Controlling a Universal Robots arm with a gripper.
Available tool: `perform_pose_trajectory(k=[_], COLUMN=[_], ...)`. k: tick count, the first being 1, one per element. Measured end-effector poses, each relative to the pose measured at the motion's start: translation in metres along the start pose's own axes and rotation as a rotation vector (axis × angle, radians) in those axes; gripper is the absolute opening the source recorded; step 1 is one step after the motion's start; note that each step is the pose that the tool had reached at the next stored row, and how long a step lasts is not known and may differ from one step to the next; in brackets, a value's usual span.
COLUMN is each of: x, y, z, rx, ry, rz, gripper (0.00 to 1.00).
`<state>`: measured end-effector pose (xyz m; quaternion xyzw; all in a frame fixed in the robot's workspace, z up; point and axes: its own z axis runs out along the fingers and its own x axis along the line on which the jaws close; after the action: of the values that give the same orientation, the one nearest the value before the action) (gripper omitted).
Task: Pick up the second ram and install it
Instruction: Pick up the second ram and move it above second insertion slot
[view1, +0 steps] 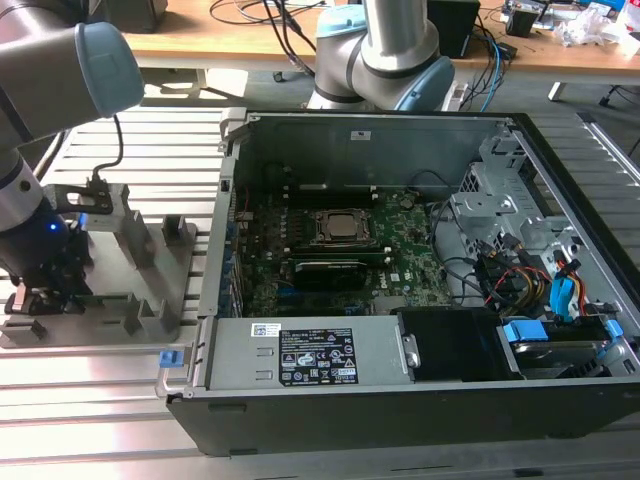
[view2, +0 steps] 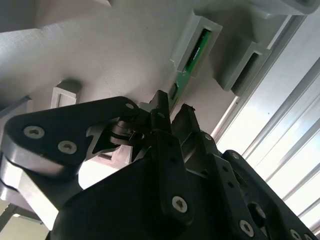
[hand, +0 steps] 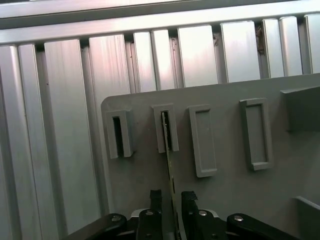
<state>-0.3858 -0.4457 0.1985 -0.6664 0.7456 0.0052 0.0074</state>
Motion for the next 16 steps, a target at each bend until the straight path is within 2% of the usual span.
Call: perform_pose_trajectory(k=[8, 9, 10, 11, 16], x=[0.0001, 0.0001, 0.0001, 0.0001, 0.0001], y=[0.0016, 0.0016, 0.0016, 0.0016, 0.0017], z=[0.0000, 0.0000, 0.0000, 0.0000, 0.0000], rx=[0.0000, -0.0001, 0.0000, 0.0000, 0.0000], ry=[0.0000, 0.0000, 0.0000, 0.0000, 0.0000], rz=[0.000, 0.000, 0.000, 0.000, 0.000], gripper=[0.30, 0.22, 0.22, 0.14, 0.14])
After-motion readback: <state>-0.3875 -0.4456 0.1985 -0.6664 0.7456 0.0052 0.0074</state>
